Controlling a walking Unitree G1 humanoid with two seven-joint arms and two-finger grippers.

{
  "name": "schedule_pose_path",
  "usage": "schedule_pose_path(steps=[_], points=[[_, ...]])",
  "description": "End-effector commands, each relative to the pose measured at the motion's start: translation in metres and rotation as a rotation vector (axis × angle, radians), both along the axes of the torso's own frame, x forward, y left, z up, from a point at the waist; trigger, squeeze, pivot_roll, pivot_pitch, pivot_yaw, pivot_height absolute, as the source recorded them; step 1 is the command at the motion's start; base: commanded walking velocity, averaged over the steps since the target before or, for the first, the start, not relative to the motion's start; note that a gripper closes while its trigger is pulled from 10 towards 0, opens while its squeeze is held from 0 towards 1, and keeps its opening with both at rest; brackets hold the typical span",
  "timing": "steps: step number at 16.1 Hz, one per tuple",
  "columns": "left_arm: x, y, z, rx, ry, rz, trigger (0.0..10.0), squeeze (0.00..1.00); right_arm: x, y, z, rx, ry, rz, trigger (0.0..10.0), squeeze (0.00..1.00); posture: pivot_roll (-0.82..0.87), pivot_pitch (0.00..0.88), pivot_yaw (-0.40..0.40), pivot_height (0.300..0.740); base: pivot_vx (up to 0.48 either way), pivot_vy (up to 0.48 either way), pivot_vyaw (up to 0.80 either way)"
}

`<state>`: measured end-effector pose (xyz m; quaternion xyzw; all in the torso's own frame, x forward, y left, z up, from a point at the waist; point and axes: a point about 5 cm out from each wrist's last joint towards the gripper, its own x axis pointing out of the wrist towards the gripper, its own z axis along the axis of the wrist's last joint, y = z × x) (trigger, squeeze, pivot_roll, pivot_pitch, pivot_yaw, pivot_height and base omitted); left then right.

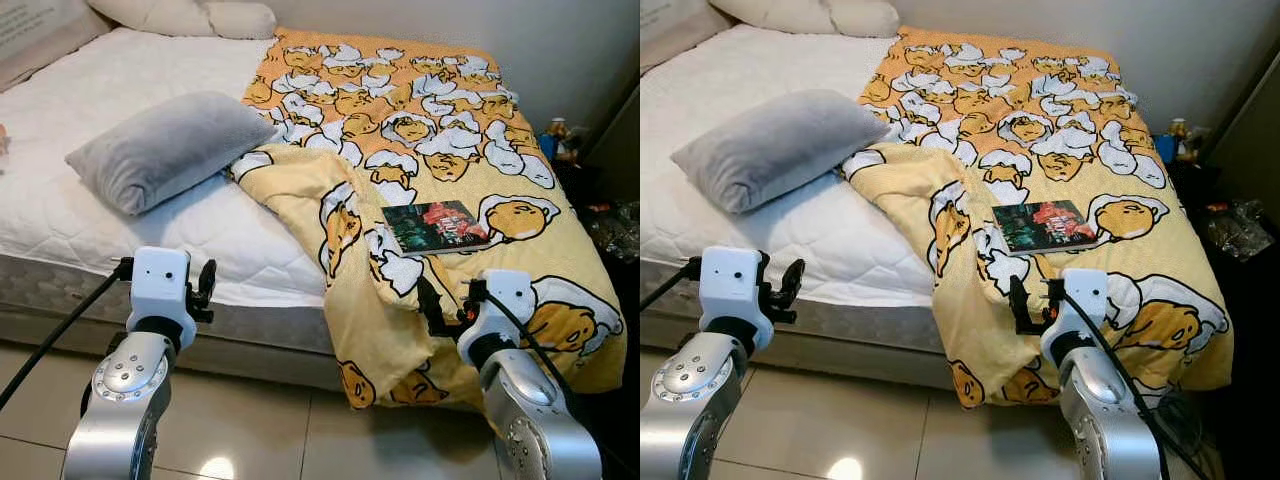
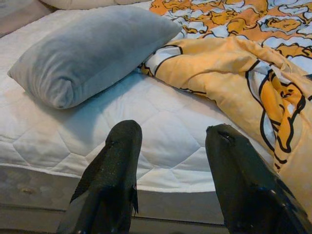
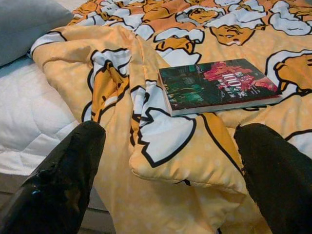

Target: Clean up the room

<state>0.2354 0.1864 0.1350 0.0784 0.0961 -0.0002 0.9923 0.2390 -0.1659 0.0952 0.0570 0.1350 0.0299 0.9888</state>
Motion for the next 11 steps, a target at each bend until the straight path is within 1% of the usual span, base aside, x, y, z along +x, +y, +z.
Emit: schedule_pose_path(steps=[1, 3, 4, 6, 11], points=[[0.0016, 0.0002, 0.0017, 0.004, -0.005, -0.004, 10.0, 0.00, 0.0034, -0.0033, 0.0018, -0.015, -0.010, -0.015, 10.0, 0.00, -0.07, 0.000, -0.026, 0.740, 0.341, 0.000, 0.00], [0.0021, 0.0008, 0.0021, -0.005, -0.008, -0.001, 10.0, 0.00, 0.0038, -0.0032, 0.0014, -0.016, -0.008, -0.015, 10.0, 0.00, -0.07, 0.000, -0.027, 0.740, 0.362, 0.000, 0.00], [0.0022, 0.0011, 0.0021, -0.006, -0.008, 0.000, 10.0, 0.00, 0.0042, -0.0028, 0.0010, -0.018, -0.007, -0.011, 10.0, 0.00, -0.07, 0.000, -0.027, 0.740, 0.382, 0.000, -0.43], [0.0023, 0.0013, 0.0019, -0.005, -0.007, 0.002, 10.0, 0.00, 0.0048, -0.0023, 0.0006, -0.018, -0.007, -0.008, 10.0, 0.00, -0.07, 0.000, -0.026, 0.740, 0.411, 0.000, -0.80], [0.0035, 0.0028, 0.0030, -0.007, -0.013, 0.002, 10.0, 0.00, 0.0060, -0.0025, 0.0010, -0.038, -0.018, -0.012, 10.0, 0.00, -0.07, 0.000, -0.024, 0.740, 0.432, 0.000, 0.00]])
